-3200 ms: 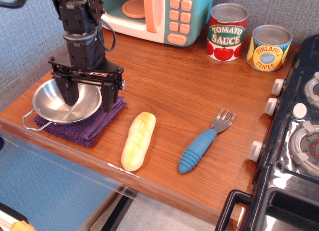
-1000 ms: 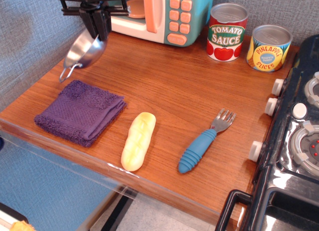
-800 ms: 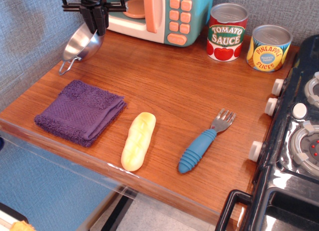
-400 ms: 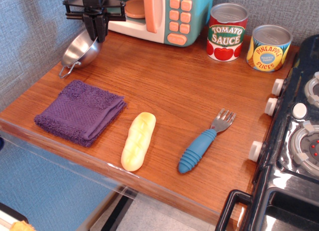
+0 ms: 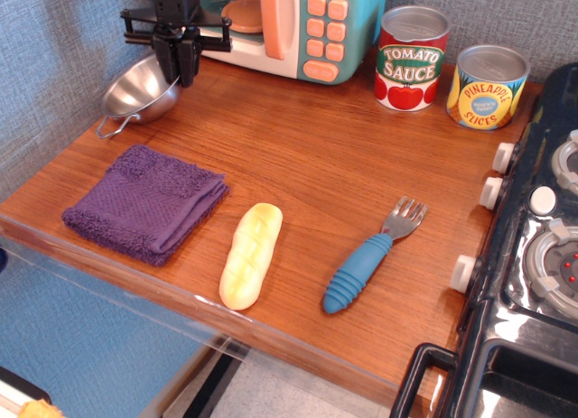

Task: Move the pan to the front of the microwave

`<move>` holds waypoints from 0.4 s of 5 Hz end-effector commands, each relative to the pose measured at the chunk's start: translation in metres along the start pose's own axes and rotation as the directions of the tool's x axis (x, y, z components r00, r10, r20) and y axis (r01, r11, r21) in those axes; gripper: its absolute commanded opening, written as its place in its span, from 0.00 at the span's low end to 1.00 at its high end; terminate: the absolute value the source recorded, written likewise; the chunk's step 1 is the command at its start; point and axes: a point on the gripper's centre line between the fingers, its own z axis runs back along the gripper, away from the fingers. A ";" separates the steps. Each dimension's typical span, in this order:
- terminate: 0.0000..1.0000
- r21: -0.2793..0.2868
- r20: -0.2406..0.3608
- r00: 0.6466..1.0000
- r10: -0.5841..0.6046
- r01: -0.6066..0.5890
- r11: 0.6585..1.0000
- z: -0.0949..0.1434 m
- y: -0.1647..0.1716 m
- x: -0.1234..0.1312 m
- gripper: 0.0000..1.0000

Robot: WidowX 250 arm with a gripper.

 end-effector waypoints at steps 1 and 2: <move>0.00 -0.002 0.058 0.997 -0.056 0.057 0.998 0.029 -0.003 -0.007 1.00; 0.00 -0.027 0.096 0.992 -0.083 0.086 0.996 0.045 -0.006 -0.013 1.00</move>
